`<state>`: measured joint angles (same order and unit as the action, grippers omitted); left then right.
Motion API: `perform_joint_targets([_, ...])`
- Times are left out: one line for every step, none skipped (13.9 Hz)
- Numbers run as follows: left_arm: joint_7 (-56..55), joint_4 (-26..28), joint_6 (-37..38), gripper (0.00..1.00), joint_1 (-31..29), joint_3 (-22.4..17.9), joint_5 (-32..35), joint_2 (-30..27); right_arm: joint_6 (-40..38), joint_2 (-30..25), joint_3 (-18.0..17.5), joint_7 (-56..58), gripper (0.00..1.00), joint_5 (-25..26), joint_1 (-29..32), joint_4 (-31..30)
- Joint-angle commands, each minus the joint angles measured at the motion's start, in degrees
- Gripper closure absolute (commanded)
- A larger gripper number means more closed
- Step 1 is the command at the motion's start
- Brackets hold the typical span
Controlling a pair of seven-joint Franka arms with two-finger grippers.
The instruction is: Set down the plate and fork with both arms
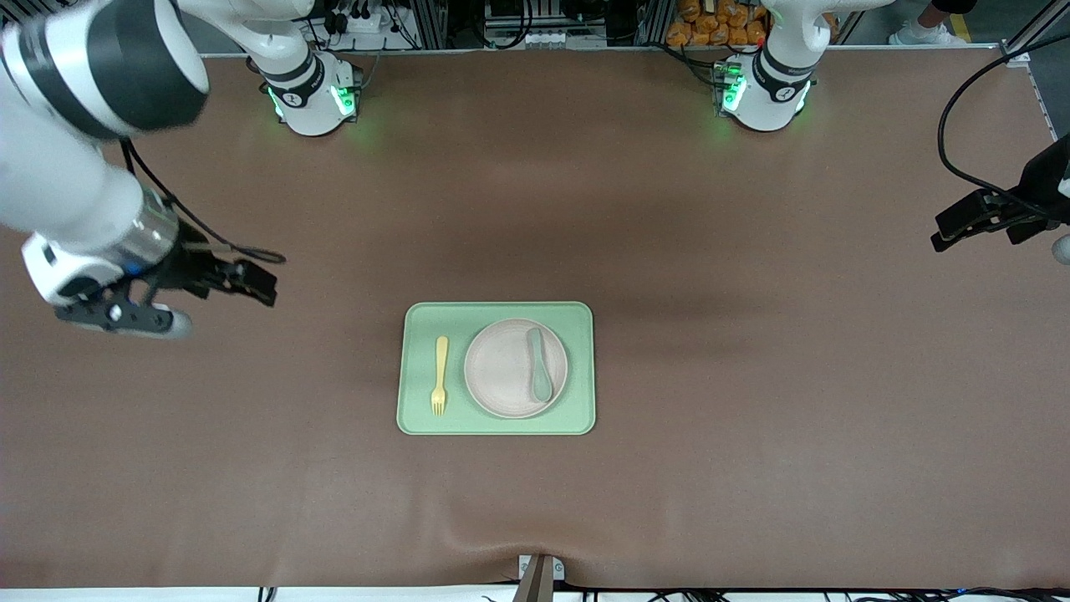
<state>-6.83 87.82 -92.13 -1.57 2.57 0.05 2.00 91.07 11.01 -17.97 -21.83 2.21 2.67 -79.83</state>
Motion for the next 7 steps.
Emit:
perform_joint_targets([0.8,0.1,-0.4,0.00,-0.4,0.1,-0.4,-0.6,-3.7,-6.1,3.0,3.7,0.00,-0.9,-0.7,-3.0])
perform_joint_targets([0.7,0.0,-0.4,0.00,-0.4,0.1,-0.2,-0.7,-4.3,-8.3,3.7,3.9,0.00,-1.3,-0.8,-4.1])
perform_joint_targets([0.7,-0.4,-0.4,0.00,-0.4,0.1,-0.2,-0.7,-4.6,-10.5,4.9,4.2,0.00,-1.6,-0.8,-5.8])
perform_joint_targets([0.5,-0.9,-0.3,0.00,-0.4,0.1,-0.1,-0.5,-4.6,-12.6,6.2,6.2,0.00,-3.1,-0.9,-7.7])
perform_joint_targets([0.5,-0.9,-0.3,0.00,-0.4,0.1,-0.1,-0.5,-4.2,-14.4,7.5,8.8,0.00,-3.8,-1.2,-9.9])
perform_joint_targets([0.4,-0.9,-0.2,0.00,-0.2,0.1,0.0,-0.4,-3.8,-16.3,7.9,9.3,0.00,-3.8,-1.7,-12.4])
perform_joint_targets([0.5,-0.8,-0.2,0.00,0.0,0.2,0.0,-0.3,-2.5,-17.8,7.9,9.3,0.00,-3.8,-1.9,-14.5])
